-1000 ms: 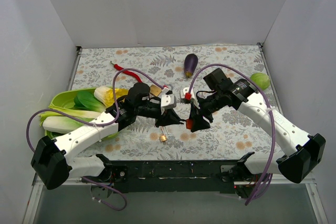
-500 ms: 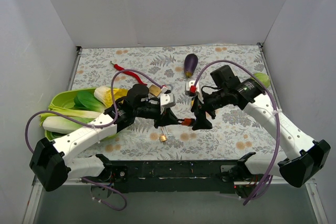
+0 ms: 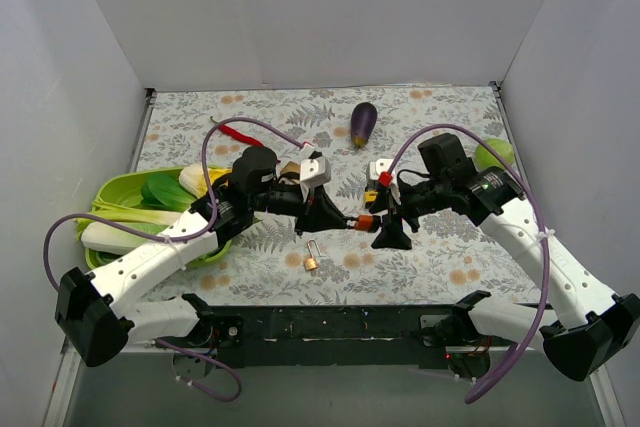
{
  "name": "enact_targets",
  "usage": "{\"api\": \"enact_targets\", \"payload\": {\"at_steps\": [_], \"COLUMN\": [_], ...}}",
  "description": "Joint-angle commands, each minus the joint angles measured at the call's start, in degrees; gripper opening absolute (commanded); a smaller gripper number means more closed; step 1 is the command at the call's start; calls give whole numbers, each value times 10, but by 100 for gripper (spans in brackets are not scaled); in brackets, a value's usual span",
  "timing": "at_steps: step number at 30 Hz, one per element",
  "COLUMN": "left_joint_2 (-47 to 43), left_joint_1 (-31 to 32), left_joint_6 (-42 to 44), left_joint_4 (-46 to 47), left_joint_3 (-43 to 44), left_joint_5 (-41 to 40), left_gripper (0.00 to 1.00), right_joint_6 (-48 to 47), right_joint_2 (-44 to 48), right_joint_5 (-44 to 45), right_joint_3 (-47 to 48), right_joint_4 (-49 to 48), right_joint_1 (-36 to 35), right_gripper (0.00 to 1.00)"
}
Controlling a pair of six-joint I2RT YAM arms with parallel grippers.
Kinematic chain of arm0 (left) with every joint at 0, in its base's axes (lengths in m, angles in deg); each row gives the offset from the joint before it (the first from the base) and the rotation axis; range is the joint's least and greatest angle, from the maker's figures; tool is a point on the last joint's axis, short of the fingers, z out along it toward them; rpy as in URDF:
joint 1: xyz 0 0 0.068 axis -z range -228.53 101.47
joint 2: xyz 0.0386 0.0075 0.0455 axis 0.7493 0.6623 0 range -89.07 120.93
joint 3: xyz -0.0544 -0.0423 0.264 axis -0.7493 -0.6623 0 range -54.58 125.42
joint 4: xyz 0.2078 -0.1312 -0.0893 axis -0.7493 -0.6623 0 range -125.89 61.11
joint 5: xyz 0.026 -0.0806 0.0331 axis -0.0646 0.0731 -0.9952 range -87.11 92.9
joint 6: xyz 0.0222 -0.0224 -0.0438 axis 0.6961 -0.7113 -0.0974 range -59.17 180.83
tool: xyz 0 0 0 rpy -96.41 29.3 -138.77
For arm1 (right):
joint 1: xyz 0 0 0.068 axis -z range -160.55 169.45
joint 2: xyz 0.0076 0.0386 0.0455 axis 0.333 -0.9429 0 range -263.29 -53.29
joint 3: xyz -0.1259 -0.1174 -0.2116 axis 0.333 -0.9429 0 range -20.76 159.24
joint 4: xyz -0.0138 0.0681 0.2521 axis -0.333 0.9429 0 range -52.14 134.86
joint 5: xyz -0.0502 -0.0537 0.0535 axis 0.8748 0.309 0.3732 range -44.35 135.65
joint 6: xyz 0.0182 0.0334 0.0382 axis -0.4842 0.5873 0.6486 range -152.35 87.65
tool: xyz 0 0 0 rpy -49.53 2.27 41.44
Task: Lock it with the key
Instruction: Lock the lock.
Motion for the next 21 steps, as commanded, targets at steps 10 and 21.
{"api": "enact_targets", "payload": {"at_steps": [10,21], "left_joint_2": [-12,6], "left_joint_1": [-3,-2], "left_joint_6": [-60,-70], "left_joint_4": [52,76], "left_joint_3": [26,24], "left_joint_5": [24,19], "left_gripper": [0,0], "right_joint_6": [-7,-3], "right_joint_2": [8,-15], "right_joint_5": [-41,-95], "right_joint_3": [0,30], "right_joint_4": [-44,-26], "right_joint_1": [-1,-8], "right_gripper": [28,1]}}
